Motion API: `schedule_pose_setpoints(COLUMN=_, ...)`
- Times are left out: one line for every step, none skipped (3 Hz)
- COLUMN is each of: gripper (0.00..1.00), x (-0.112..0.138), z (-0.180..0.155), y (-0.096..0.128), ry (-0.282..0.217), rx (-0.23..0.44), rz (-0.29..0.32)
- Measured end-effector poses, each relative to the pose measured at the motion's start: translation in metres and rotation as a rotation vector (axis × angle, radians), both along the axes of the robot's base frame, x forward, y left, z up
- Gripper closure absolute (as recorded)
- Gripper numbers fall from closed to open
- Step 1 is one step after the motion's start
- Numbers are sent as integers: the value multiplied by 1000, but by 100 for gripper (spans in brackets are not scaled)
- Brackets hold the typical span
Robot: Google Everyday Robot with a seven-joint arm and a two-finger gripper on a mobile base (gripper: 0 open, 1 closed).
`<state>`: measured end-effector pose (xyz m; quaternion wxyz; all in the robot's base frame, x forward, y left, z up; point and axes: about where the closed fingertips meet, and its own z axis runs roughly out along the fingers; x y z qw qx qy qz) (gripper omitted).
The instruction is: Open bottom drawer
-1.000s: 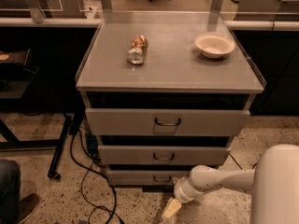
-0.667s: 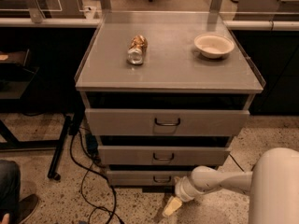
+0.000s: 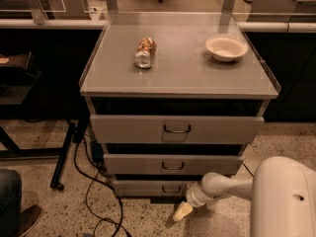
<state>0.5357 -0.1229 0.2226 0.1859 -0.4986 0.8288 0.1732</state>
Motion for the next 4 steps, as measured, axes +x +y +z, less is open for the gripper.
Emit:
schedule_pose_setpoints(gripper=0, x=6, z=4, y=3, ry=-28, rx=29, rz=6)
schedule_pose_setpoints(gripper=0, x=22, z=12, y=4, ry=-76, rx=53, rz=4)
schedule_pose_setpoints(gripper=0, x=30, z=4, y=4, ry=-94, rx=39, rz=11)
schedule_pose_setpoints(gripper=0, x=29, z=-1, y=2, ry=-88, rx=42, rz=9)
